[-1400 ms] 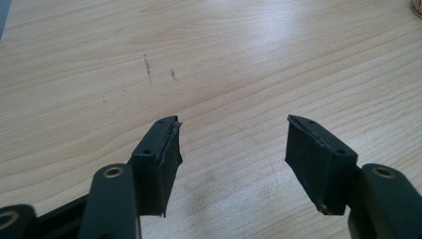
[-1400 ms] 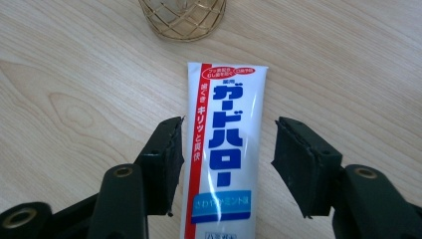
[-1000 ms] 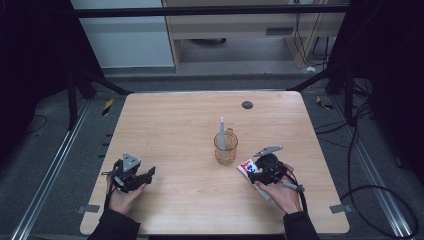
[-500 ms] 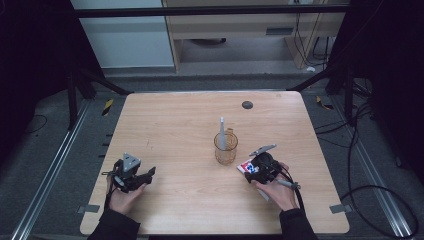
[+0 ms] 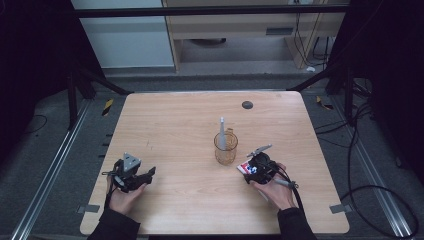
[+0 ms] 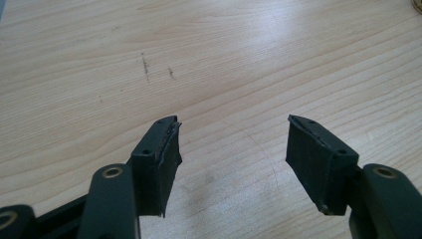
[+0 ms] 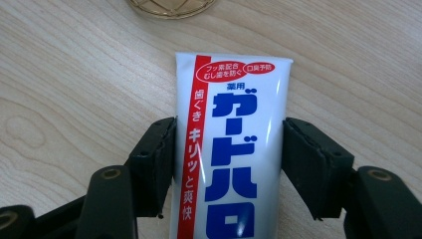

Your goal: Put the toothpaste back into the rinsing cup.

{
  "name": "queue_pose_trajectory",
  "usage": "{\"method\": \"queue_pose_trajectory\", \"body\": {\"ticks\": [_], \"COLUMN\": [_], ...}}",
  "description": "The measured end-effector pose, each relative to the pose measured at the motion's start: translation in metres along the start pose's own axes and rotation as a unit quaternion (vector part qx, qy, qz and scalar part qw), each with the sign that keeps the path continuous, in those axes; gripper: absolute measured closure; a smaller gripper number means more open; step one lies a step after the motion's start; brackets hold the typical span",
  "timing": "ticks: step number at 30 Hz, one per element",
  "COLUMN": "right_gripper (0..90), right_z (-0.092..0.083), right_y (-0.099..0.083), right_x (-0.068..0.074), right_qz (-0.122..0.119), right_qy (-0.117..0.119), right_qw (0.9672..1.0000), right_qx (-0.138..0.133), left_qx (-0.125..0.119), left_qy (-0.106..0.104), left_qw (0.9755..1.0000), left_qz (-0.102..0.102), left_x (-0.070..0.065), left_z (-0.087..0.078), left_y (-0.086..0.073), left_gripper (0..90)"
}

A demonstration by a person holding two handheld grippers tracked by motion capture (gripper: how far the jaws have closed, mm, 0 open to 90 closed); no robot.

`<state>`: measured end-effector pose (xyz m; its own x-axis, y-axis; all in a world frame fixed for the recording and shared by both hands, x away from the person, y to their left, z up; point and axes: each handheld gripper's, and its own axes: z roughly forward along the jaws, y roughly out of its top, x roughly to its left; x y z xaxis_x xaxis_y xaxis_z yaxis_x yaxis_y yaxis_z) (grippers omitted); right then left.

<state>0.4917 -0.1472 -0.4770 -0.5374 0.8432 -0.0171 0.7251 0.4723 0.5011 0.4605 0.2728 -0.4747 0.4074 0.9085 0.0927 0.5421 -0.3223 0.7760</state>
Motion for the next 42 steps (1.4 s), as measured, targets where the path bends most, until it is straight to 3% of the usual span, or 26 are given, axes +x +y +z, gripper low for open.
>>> {"method": "queue_pose_trajectory", "body": {"ticks": [14, 17, 24, 29, 34, 42], "right_gripper": [40.9, 44.7, 63.4, 67.2, 68.2, 68.8], "right_z": [0.004, 0.003, -0.005, -0.011, -0.021, -0.049], "right_y": [0.001, 0.001, 0.001, 0.001, 0.001, 0.004], "right_x": [-0.001, 0.0, 0.0, -0.003, -0.004, -0.006], "right_qz": [0.003, 0.008, 0.01, 0.018, 0.023, 0.034], "right_qy": [0.009, 0.009, 0.01, 0.025, 0.034, 0.043], "right_qw": [0.9998, 0.9998, 0.9999, 0.9995, 0.9991, 0.9961], "right_qx": [0.015, 0.016, 0.009, 0.004, -0.012, -0.07], "left_qx": [0.002, 0.002, 0.002, 0.001, 0.001, 0.0], "left_qy": [0.0, 0.0, 0.0, -0.001, -0.001, 0.0], "left_qw": [1.0, 1.0, 1.0, 1.0, 1.0, 1.0], "left_qz": [0.002, 0.002, 0.002, 0.0, 0.001, 0.001], "left_x": [0.0, 0.0, 0.0, 0.0, 0.0, 0.0], "left_z": [0.001, 0.0, 0.001, 0.0, 0.0, 0.0], "left_y": [0.0, 0.0, 0.0, 0.0, 0.0, 0.001], "left_gripper": [37.5, 37.6, 37.6, 37.6, 37.6, 37.6]}}
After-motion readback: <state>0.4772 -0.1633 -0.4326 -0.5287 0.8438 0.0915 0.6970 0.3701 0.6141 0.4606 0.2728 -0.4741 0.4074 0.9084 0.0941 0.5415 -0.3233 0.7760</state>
